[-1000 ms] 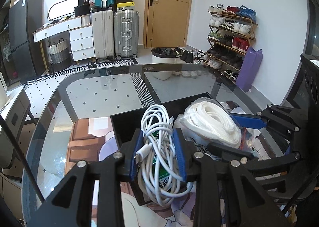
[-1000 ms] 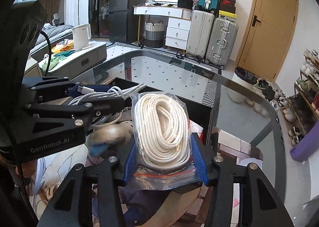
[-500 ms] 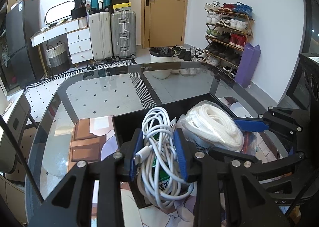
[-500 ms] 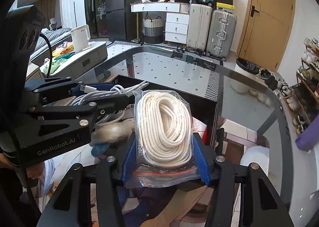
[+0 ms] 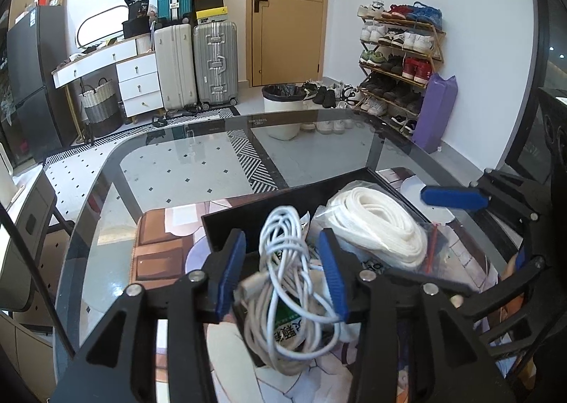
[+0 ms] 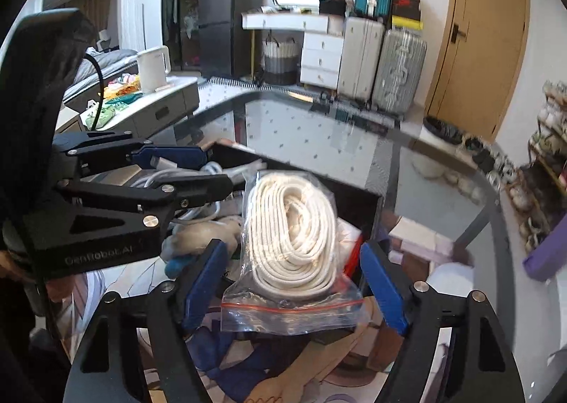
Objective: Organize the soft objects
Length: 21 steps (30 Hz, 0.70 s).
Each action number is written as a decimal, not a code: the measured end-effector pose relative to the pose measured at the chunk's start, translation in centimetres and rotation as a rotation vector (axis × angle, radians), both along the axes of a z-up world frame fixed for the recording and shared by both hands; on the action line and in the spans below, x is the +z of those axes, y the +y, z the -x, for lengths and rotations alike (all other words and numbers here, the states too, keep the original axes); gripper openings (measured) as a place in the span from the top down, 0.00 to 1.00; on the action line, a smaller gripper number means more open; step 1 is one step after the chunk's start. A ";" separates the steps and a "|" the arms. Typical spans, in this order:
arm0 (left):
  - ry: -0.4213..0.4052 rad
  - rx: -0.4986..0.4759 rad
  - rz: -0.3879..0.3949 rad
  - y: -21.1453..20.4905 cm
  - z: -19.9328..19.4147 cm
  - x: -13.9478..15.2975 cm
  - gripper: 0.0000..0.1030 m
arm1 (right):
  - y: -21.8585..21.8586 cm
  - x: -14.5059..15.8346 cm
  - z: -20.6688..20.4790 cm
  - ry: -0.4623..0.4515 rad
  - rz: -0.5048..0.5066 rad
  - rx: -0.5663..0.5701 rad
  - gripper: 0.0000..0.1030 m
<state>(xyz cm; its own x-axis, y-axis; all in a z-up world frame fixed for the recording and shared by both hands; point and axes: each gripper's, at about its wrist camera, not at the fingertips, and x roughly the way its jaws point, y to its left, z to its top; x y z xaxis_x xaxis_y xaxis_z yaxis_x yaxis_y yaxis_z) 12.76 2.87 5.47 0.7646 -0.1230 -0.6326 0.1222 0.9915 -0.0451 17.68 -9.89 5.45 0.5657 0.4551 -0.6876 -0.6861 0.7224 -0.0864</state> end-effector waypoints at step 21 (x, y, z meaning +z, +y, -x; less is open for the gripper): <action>-0.165 0.061 0.036 0.4 7.4 -0.2 0.00 | -5.9 0.5 5.5 -0.106 -0.237 -0.005 0.01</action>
<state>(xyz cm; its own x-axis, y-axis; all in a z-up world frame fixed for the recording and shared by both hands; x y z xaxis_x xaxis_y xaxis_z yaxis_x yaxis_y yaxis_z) 5.35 3.30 5.28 0.8644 -0.0940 -0.4940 0.0709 0.9953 -0.0654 12.20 -15.82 5.96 0.6313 0.5936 -0.4992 -0.6787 0.7342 0.0148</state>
